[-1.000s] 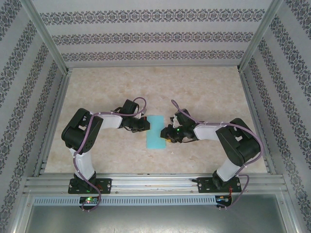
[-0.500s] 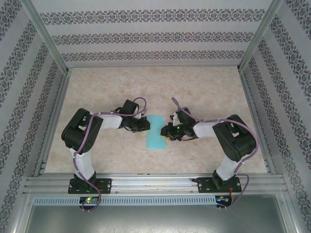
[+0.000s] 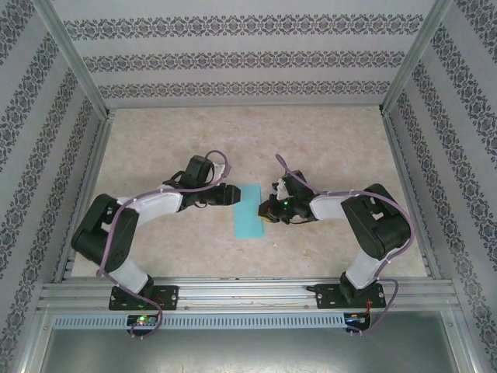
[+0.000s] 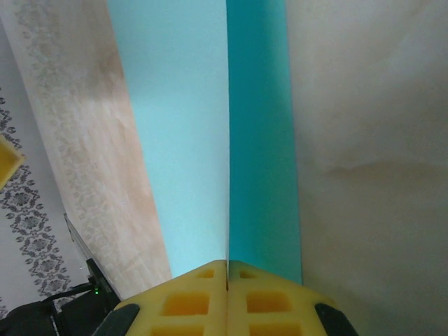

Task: Fold a paper plane with a square sheet of paper (fold left side to right side)
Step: Fold the triangle a second time at the center of the table.

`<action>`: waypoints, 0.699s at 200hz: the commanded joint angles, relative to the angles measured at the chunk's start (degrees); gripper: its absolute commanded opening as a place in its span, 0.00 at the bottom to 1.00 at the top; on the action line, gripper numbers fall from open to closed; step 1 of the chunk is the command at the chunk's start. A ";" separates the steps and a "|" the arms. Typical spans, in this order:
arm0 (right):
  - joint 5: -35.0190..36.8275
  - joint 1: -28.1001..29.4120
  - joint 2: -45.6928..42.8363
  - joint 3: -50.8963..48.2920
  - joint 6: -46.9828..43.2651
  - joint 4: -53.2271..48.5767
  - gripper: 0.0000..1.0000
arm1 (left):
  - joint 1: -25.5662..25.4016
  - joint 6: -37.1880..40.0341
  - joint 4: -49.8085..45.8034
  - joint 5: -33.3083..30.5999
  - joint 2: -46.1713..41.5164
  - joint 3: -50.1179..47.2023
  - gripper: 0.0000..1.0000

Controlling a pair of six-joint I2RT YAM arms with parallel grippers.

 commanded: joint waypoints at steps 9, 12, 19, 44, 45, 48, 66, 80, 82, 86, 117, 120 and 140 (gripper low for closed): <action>-1.80 -0.99 -2.56 0.77 2.50 -1.50 0.05 | -6.38 11.00 -3.79 -5.34 -8.64 -3.59 0.54; -1.88 -1.03 -2.75 0.77 2.61 -1.70 0.05 | -7.09 11.59 -4.13 -5.83 -9.50 -3.94 0.55; -1.99 -1.15 -3.18 0.85 2.87 -2.18 0.05 | -8.83 12.78 -4.61 -7.22 -11.20 -4.78 0.57; -2.06 -1.51 -4.17 1.36 3.53 -4.60 0.06 | -15.51 15.76 -5.87 -11.77 -14.68 -6.29 0.62; -2.07 -1.56 -4.19 1.37 3.52 -4.66 0.06 | -15.77 15.90 -5.96 -12.01 -14.77 -6.21 0.62; -2.16 -1.61 -4.13 1.46 3.59 -4.78 0.06 | -16.69 16.21 -6.35 -12.71 -14.82 -6.11 0.63; -2.41 -1.64 -4.22 1.80 3.96 -5.51 0.05 | -21.92 18.49 -9.16 -17.96 -14.05 -4.29 0.65; -2.44 -1.66 -4.47 2.06 4.13 -5.86 0.06 | -25.00 19.32 -10.72 -21.40 -12.38 -2.63 0.65; -2.44 -1.64 -4.48 2.08 4.19 -5.97 0.06 | -25.35 19.48 -10.89 -21.88 -12.03 -2.40 0.65; -2.44 -1.68 -4.55 2.16 4.14 -6.00 0.06 | -25.97 19.59 -11.18 -22.50 -11.43 -1.93 0.66; -2.26 -1.69 -4.57 2.35 4.18 -6.31 0.06 | -30.08 20.91 -13.70 -28.41 -6.67 1.66 0.66; -2.26 -1.69 -4.57 2.35 4.13 -6.31 0.06 | -30.43 21.08 -13.92 -29.05 -6.17 2.03 0.67; -2.18 -1.69 -4.65 2.26 4.26 -6.31 0.07 | -32.38 22.55 -15.26 -34.27 -2.88 3.98 0.67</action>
